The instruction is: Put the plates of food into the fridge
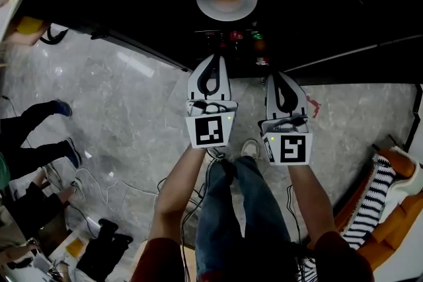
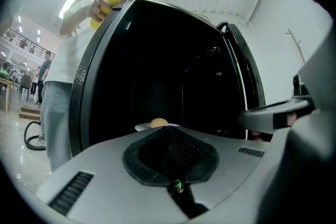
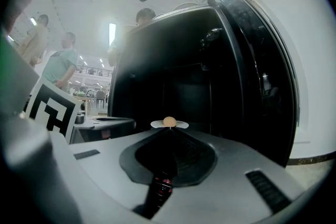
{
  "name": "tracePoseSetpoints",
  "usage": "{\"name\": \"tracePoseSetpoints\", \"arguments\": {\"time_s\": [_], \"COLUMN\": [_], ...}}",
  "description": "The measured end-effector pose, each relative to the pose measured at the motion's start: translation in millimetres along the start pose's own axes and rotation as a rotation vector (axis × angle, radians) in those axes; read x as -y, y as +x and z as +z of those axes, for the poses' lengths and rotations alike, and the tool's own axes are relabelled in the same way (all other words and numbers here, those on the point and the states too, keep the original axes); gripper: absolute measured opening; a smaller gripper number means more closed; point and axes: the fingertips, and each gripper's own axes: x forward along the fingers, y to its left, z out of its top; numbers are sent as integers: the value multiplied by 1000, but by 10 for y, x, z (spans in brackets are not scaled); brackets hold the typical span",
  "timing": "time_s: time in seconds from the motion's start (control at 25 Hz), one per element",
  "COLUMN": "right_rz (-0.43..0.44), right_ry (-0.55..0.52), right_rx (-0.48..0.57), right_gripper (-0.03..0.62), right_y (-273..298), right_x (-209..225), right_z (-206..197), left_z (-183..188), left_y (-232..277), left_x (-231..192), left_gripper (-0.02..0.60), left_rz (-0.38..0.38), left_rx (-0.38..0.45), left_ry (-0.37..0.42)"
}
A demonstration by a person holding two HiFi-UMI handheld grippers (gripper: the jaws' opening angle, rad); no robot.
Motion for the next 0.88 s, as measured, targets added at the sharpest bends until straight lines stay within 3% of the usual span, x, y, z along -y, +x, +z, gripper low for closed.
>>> {"name": "tracePoseSetpoints", "arguments": {"time_s": [0.88], "right_rz": [11], "right_ry": [-13], "right_rx": [22], "right_gripper": [9], "right_y": [-77], "right_x": [-99], "right_z": [198], "left_z": [166], "left_y": [-358], "left_x": [-159], "left_gripper": [6], "left_rz": [12], "left_rx": [-5], "left_ry": [11]}}
